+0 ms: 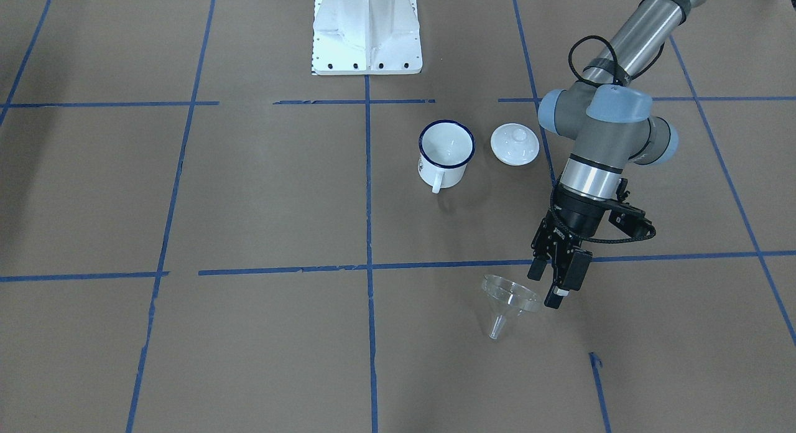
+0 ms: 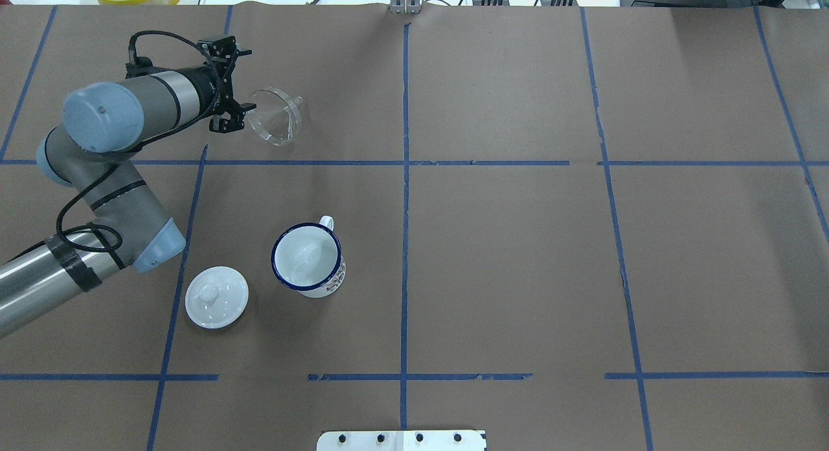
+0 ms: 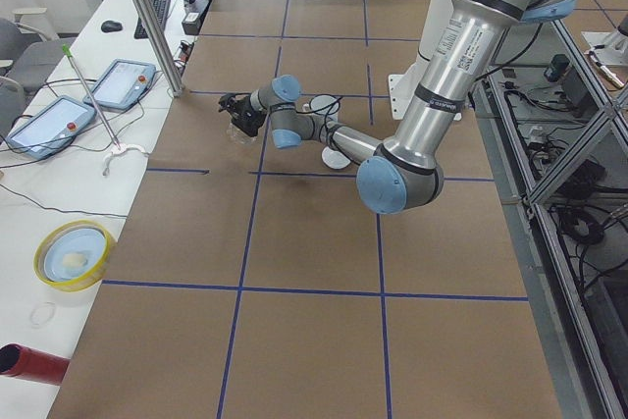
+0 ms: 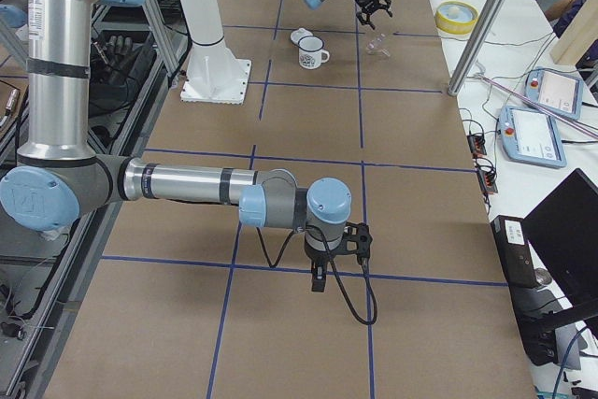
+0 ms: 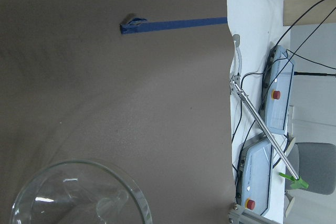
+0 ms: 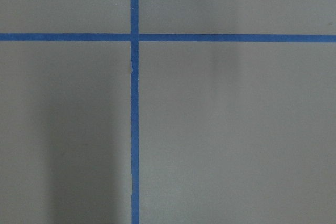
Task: Place funnel on cup
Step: 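Move the left gripper to the clear glass funnel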
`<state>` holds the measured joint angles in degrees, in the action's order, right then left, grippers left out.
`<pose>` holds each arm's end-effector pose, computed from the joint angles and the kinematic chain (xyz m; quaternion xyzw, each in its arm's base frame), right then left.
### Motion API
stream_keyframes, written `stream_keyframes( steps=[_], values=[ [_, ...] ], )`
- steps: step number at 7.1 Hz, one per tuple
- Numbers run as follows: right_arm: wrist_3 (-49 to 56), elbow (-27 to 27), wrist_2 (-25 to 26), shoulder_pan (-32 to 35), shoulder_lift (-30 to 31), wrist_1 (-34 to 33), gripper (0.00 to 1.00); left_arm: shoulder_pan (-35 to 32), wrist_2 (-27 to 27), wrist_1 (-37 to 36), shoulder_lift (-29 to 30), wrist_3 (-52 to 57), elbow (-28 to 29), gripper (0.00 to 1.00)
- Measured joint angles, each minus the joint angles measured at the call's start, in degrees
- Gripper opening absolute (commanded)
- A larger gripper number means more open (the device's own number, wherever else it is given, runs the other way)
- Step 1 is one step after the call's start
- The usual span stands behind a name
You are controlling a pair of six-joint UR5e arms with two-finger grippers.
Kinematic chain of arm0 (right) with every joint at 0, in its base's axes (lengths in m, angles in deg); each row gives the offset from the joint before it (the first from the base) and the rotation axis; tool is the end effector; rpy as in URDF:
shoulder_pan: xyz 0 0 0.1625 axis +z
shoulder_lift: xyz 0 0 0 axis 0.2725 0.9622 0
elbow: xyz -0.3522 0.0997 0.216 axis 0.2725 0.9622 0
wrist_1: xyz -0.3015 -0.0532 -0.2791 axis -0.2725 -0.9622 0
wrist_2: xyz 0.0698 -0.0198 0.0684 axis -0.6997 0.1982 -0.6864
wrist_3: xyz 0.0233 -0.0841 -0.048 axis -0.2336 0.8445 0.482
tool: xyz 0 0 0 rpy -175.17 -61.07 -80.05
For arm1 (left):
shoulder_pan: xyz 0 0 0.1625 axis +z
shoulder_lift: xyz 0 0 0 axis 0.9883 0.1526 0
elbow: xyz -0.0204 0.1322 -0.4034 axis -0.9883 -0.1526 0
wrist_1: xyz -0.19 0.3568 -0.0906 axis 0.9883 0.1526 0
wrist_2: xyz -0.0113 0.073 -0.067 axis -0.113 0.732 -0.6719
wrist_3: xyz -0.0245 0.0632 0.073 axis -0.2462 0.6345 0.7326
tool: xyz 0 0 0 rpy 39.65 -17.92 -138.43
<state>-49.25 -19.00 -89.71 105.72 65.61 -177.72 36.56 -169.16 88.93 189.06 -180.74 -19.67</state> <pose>0.0671 -0.4451 0.6703 -0.0094 -0.3520 0.0051 0.9360 0.3978 -0.5865 0.3643 -0.0369 0.6108 -0.6113 0.5019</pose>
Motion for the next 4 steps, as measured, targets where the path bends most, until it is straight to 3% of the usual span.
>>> stream_keyframes(
  steps=[1,2,4],
  values=[
    [0.0,0.01,0.0,0.0,0.0,0.0,1.0,0.6,0.08,0.46,0.19,-0.67,0.45,1.0],
    [0.0,0.04,0.0,0.0,0.0,0.0,1.0,0.91,0.11,0.64,0.75,-0.93,1.39,0.94],
    [0.0,0.06,0.0,0.0,0.0,0.0,1.0,1.04,0.13,0.73,2.41,-1.06,3.69,0.73]
  ],
)
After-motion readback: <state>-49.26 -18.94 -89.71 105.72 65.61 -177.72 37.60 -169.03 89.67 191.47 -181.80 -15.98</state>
